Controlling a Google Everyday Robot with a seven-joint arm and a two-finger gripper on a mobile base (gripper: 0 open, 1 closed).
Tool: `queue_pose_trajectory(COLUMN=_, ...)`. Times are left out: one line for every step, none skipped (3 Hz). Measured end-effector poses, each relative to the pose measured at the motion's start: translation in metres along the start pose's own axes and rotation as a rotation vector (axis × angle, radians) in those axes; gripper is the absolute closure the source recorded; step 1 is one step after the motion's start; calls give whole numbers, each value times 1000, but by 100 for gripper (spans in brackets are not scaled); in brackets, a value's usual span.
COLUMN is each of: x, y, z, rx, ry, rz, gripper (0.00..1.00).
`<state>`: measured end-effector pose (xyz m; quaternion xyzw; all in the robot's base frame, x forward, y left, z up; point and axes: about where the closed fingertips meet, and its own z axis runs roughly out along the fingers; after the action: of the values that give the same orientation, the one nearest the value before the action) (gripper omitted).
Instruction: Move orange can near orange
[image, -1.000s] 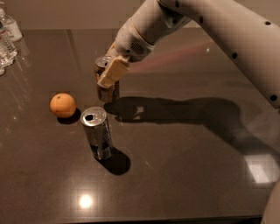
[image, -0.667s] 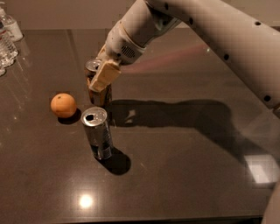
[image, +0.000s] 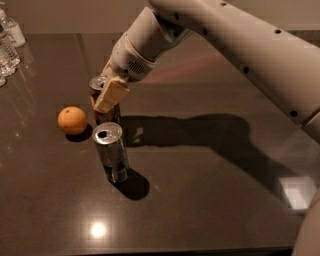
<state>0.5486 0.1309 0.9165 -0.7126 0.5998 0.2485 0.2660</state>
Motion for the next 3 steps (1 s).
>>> queue_pose_trajectory(x=1, y=1, z=7, rx=-9, ry=-1, rz=9, gripper=84)
queue_pose_trajectory(x=0, y=1, z=10, rx=-15, ry=-5, rz=9, gripper=61)
queue_pose_trajectory(x=0, y=0, z=13, rx=-21, ry=-7, rz=6, gripper=38)
